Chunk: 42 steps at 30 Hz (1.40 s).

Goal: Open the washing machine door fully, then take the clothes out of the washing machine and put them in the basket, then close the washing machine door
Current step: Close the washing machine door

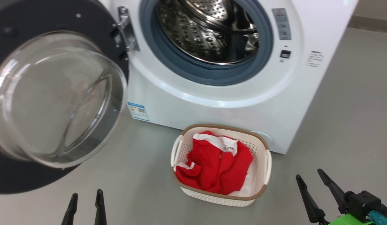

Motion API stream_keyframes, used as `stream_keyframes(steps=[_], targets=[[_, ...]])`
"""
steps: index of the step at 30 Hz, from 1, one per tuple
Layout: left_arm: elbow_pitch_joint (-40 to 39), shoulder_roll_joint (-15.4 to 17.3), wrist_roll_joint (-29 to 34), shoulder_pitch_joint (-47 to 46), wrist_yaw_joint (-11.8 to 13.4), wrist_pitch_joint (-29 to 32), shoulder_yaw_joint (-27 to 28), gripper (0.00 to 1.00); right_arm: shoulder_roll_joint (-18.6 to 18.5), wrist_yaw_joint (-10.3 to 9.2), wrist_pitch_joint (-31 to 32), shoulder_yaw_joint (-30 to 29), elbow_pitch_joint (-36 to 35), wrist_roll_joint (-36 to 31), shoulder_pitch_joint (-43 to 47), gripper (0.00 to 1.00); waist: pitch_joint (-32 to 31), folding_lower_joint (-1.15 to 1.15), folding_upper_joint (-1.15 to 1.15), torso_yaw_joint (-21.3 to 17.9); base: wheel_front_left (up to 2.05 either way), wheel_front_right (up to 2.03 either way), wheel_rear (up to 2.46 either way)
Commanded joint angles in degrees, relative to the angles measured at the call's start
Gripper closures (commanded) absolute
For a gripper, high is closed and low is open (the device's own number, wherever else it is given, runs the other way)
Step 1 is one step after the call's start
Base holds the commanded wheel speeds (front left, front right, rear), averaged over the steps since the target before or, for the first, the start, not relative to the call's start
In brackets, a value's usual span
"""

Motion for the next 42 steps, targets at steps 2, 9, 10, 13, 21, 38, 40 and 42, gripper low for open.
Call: stream_keyframes(steps=[2, 9, 10, 13, 21, 38, 40, 42], targets=[[-1.1, 0.5, -0.7, 0.0, 0.8, -0.3, 1.6, 0.00, -1.3, 0.36, -0.4, 1.5, -0.9, 0.5, -2.0, 0.00, -1.0, 0.00, 0.00, 2.7, 0.00, 0.00, 0.00], [-0.8, 0.5, -1.2, 0.9, 1.4, -0.3, 1.3, 0.00, -1.3, 0.36, -0.4, 2.4, -0.7, 0.6, -1.7, 0.00, -1.9, 0.00, 0.00, 5.1, 0.00, 0.00, 0.00], [-0.7, 0.5, -1.3, 1.1, 1.6, -0.3, 1.3, 0.00, -1.4, 0.36, -0.4, 2.5, -0.6, 0.6, -1.7, 0.00, -2.0, 0.00, 0.00, 5.4, 0.00, 0.00, 0.00], [-0.8, 0.5, -1.4, 1.5, 1.7, -0.3, 1.2, 0.00, -1.5, 0.36, -0.4, 2.9, -0.6, 0.7, -1.5, 0.00, -2.2, 0.00, 0.00, 6.1, 0.00, 0.00, 0.00], [-1.2, 0.5, -2.1, 2.1, 2.4, -0.3, 1.4, 0.00, -2.0, 0.36, -0.4, 3.8, -0.4, 0.9, -2.1, 0.00, -1.9, 0.00, 0.00, 6.9, 0.00, 0.00, 0.00], [-2.5, 0.5, -2.5, 1.6, 2.2, -0.3, 1.5, 1.00, -1.9, 0.36, -0.4, 4.3, -0.1, 1.2, -2.1, 0.00, -2.3, 0.00, 0.00, 6.9, 0.00, 0.00, 0.00], [-3.7, 0.5, -2.8, 1.0, 1.9, -0.3, 1.9, 1.00, -1.8, 0.36, -0.4, 4.2, -0.1, 1.2, -2.1, 0.00, -2.3, 0.00, 0.00, 6.9, 0.00, 0.00, 0.00], [-5.5, 0.5, -3.2, 0.0, 1.3, -0.3, 3.0, 1.00, -1.8, 0.36, -0.4, 4.2, -0.1, 1.2, -2.1, 0.00, -2.2, 0.00, 0.00, 7.0, 0.00, 0.00, 0.00]])
